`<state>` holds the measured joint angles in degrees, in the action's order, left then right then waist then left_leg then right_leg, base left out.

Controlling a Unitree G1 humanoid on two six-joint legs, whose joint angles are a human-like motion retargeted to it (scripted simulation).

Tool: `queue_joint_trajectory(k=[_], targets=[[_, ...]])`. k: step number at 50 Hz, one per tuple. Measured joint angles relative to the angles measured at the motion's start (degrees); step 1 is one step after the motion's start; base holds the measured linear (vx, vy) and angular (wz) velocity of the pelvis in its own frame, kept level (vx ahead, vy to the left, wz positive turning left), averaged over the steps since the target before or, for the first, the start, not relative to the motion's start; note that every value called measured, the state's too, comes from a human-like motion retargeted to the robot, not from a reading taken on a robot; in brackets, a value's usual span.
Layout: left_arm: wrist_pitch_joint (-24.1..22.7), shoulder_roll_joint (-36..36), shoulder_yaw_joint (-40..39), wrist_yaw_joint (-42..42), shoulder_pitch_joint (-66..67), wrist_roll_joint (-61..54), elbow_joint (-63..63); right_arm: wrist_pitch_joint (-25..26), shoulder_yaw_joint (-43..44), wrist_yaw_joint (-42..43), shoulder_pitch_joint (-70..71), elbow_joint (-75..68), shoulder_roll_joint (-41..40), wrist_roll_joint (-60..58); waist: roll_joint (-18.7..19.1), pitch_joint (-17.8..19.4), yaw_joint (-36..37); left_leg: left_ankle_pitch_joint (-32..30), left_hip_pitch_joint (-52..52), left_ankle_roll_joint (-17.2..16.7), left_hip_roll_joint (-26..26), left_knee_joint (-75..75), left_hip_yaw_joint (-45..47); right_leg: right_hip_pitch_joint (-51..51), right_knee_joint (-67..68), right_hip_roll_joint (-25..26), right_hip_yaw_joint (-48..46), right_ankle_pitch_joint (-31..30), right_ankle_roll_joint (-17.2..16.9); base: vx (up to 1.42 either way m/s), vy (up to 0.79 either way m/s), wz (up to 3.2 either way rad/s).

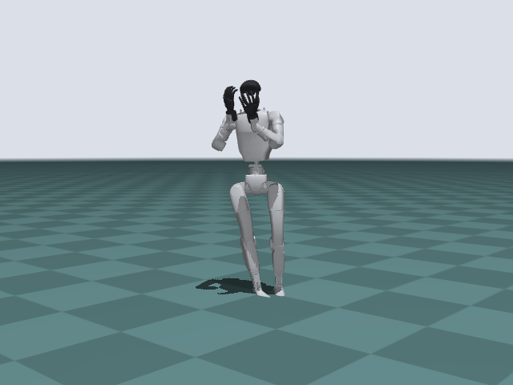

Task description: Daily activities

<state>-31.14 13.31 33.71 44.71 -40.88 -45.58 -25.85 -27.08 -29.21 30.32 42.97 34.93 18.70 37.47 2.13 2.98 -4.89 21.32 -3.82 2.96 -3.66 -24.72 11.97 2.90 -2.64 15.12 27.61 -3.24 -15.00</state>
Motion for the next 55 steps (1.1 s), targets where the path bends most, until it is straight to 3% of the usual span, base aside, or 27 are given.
queue_joint_trajectory(k=[15,25,55], targets=[[-1.0,-0.2,1.0,5.2,0.1,0.8,-0.1,-2.6,0.1,2.6,-0.6,0.4,-1.8,5.2,-0.1,0.5,-0.2,0.3,2.6,0.3,0.4,1.1,-0.3,2.2,0.0,-0.1,0.8,0.7,0.0,0.0,0.0,0.0],[-1.0,0.2,1.2,6.4,-0.5,0.1,-1.0,-3.0,-0.4,-0.3,-0.1,1.3,-2.0,9.5,0.4,1.3,-0.8,0.4,3.0,0.4,0.2,1.1,-0.1,2.5,0.0,0.2,0.9,0.4,0.0,0.0,0.0,0.0],[0.1,0.8,4.3,-5.2,-1.7,-0.1,-0.9,-2.0,2.3,-12.2,2.5,-2.9,0.5,6.9,1.5,2.6,1.3,0.7,0.0,-0.1,-1.4,-2.2,-0.3,1.0,0.0,1.7,-0.8,-1.4,0.0,0.0,0.0,0.0]])
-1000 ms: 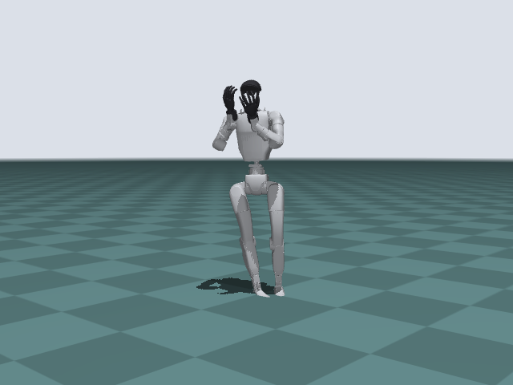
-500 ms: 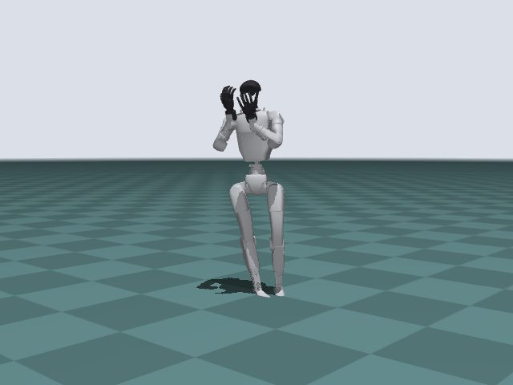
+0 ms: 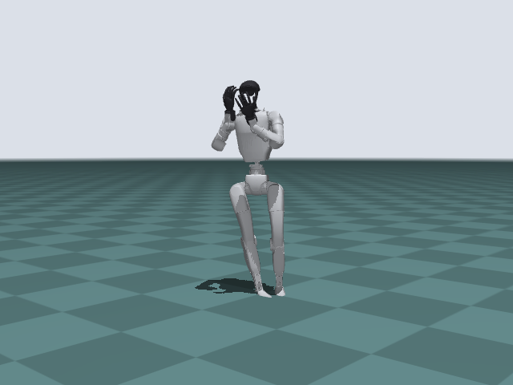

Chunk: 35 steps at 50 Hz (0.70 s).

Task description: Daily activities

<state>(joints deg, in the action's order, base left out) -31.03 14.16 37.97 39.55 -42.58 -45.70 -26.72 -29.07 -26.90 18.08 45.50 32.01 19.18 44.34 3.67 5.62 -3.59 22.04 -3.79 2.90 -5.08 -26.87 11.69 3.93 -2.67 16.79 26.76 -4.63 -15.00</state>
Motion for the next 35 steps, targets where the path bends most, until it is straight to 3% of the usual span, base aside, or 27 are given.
queue_joint_trajectory(k=[14,25,35], targets=[[1.0,1.3,-0.3,-4.2,0.5,0.4,0.8,1.8,0.9,-0.9,-0.8,-1.3,3.1,-6.0,0.6,0.2,-0.6,1.5,-2.4,-0.5,-1.1,-4.1,-0.4,-1.7,2.7,1.1,-1.4,1.3,0.0,0.0,0.0,0.0],[2.7,6.6,-0.8,-0.7,-2.0,15.0,1.1,3.2,1.5,1.5,2.3,-0.8,10.1,-16.2,0.0,0.5,0.0,3.6,-2.2,-0.4,-1.6,-5.5,0.3,-3.0,7.0,2.0,-2.0,4.9,0.0,0.0,0.0,0.0],[3.4,13.8,-7.1,3.7,3.2,28.8,3.4,4.5,3.4,5.3,-4.0,-4.0,16.9,-28.7,-1.7,1.6,0.6,4.2,0.6,1.0,-4.0,-5.8,1.7,-2.2,11.6,5.5,-3.6,5.6,0.0,0.12,-0.16,0.07]])
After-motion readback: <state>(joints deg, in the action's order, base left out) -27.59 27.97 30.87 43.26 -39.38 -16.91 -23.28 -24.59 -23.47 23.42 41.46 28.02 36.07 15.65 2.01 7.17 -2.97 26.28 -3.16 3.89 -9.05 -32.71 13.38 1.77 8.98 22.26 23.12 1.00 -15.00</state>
